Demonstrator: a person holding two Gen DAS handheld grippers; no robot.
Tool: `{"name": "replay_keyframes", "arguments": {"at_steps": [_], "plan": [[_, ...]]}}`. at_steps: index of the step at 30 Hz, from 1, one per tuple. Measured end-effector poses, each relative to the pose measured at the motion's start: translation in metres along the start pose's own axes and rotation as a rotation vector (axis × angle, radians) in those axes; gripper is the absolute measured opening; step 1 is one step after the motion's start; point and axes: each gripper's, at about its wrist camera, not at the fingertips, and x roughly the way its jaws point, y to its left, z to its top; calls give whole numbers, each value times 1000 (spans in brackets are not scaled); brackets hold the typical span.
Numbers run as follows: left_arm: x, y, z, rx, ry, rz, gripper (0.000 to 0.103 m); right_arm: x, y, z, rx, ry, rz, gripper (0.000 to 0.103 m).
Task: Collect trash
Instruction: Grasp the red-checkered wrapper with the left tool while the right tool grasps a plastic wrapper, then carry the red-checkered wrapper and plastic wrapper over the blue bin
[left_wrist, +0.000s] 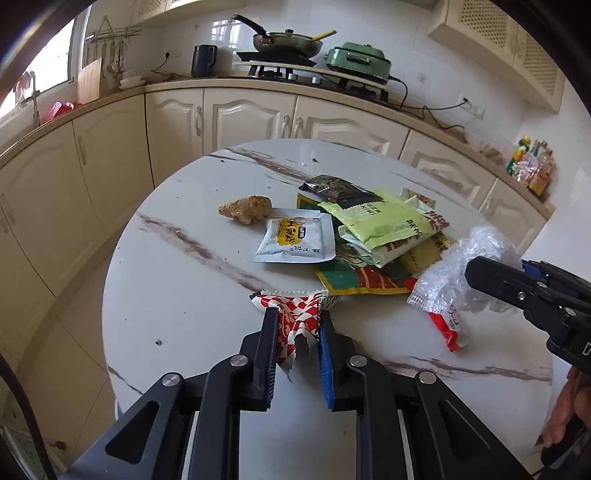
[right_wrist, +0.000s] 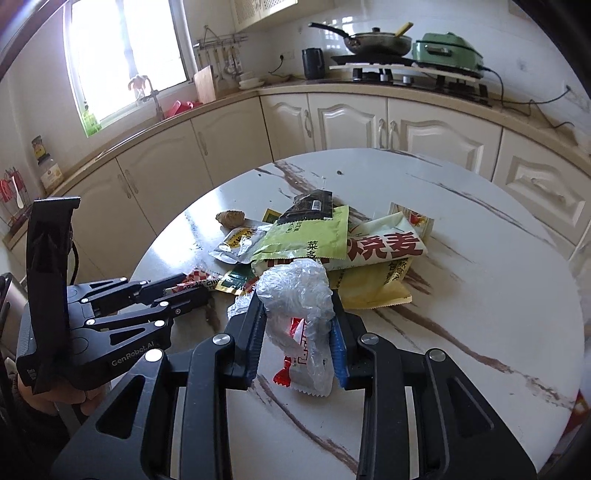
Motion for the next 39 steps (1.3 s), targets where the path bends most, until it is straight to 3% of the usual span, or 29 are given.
{"name": "replay_keyframes", "arguments": {"at_steps": [7, 12, 19, 25, 31, 39], "plan": [[-42, 6, -9, -23, -46, -70, 9, -23, 22, 3, -15, -32, -2, 30], [-92, 21, -19, -39, -104, -68, 9, -35, 53, 8, -43, -53, 27, 30], [-172, 93, -52, -107, -172, 48, 9, -21, 141, 14, -132, -55, 163, 30], [-209, 173, -97, -197, -139, 198, 9, 36, 243, 0, -212, 8, 307, 30], [-186, 241, -143, -305, -23, 261, 9, 125, 309, -35, -259, 133, 337, 30], [-75, 290, -185, -397, 190, 184, 10, 257, 307, -82, -226, 341, 271, 30]]}}
